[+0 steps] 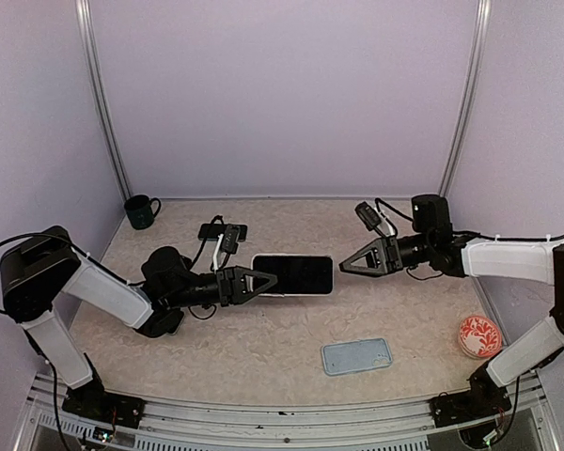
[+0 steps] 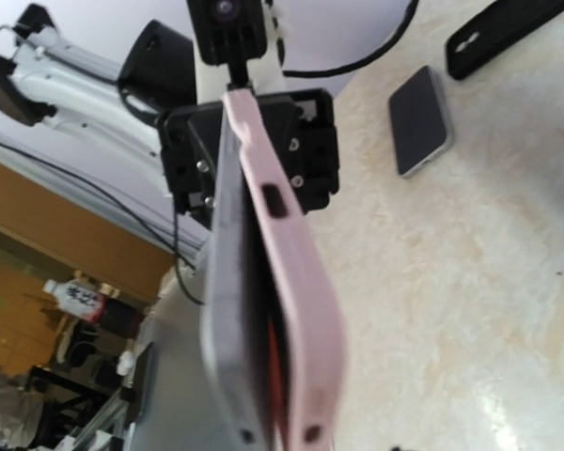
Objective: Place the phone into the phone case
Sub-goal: Press the phone case against the phone.
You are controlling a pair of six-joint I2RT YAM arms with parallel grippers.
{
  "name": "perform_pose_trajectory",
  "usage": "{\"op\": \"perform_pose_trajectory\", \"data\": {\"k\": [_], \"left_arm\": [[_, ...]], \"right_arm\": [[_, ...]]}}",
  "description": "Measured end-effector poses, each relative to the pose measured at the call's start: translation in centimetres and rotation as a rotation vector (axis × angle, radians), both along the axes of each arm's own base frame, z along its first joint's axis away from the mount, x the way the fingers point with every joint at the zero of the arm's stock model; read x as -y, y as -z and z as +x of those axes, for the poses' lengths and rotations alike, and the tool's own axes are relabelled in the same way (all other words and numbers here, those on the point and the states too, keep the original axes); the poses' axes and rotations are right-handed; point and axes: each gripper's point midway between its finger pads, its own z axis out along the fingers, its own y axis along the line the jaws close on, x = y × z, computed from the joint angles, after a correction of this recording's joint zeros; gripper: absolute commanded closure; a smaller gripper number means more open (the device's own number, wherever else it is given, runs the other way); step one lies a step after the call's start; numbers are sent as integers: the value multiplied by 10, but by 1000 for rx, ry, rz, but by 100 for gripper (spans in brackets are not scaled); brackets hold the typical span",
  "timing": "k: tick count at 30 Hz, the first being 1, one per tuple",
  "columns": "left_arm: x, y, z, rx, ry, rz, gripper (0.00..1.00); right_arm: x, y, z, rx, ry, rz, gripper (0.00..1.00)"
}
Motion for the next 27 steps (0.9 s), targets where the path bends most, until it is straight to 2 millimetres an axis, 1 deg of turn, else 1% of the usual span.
{"op": "perform_pose_trajectory", "data": {"k": [4,10,17,27], "left_arm": [[-2,-9,-5,12,25,-37,94],[-5,-24,-12,31,65,-105,95],[-4,-21,-13,12,78,-117,95],[-5,-24,-13,14,79,-126,95]], "right_arm": [[1,1,-7,-2,-22,32,53],[-8,-10,-17,49,-68,73,52],[-23,-21,-34,91,-136,114,53],[-34,-20,-44,84,-187,131,60]]}}
